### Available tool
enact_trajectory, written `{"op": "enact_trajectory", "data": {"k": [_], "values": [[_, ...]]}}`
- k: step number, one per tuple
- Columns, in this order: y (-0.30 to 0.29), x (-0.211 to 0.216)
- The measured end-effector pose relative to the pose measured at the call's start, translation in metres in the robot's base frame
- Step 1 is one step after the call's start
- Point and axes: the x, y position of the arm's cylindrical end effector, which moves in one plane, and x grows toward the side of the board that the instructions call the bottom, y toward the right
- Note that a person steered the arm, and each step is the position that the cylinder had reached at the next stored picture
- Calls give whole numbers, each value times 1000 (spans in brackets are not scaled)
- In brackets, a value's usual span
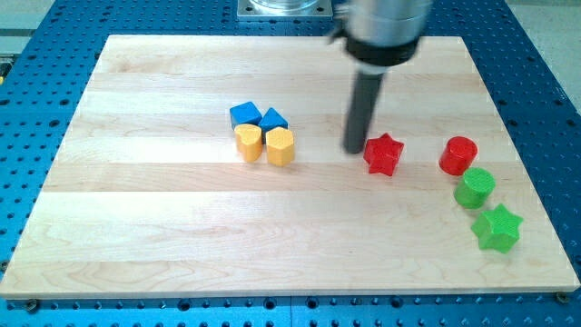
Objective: Place the red circle below the yellow blocks
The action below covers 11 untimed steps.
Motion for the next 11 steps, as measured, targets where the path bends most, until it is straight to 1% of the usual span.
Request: {"op": "enact_trajectory", "data": {"k": [1, 2, 3, 4, 5, 6, 7, 8, 9, 10, 11], "values": [[81, -3], [98, -13], [136, -24], [182, 17], [192, 31], [225, 28], [253, 58], [191, 65], [111, 38], [56, 22], [101, 38]]}}
